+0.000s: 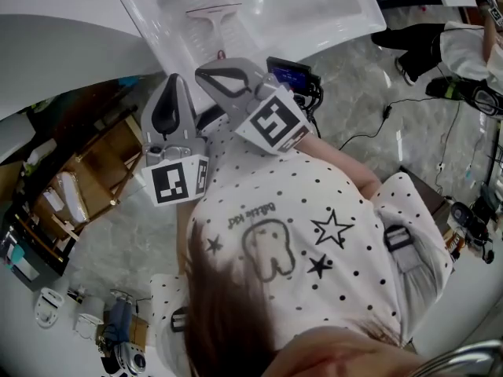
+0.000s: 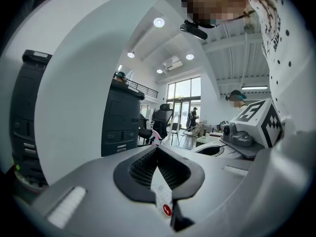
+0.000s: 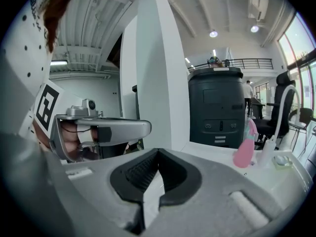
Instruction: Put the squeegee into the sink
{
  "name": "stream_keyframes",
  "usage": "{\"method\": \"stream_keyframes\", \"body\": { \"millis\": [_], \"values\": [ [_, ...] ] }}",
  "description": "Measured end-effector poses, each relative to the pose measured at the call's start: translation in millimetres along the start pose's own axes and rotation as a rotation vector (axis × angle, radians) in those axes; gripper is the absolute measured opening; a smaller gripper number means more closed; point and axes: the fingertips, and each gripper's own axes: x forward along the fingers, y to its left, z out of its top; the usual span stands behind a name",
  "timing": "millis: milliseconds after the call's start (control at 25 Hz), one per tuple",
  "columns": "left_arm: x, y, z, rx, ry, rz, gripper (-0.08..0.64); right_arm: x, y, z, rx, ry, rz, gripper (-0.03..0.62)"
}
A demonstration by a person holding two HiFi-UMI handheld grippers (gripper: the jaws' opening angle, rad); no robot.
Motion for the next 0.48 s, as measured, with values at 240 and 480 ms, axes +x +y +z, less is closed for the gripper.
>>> {"method": "stream_keyframes", "body": {
  "millis": [240,480],
  "values": [
    [-1.4,-0.3,0.1,-0.008,-0.01,0.002,-0.006,-2.9,-4.0,-3.3,0.012,0.003,-0.021,-0.005],
    [-7.4,11.1,3.1,-0.007,-0.032,0.003,-0.005,3.1,-6.0,-1.5,0.026,-0.003,-0.063,-0.005]
  ]
}}
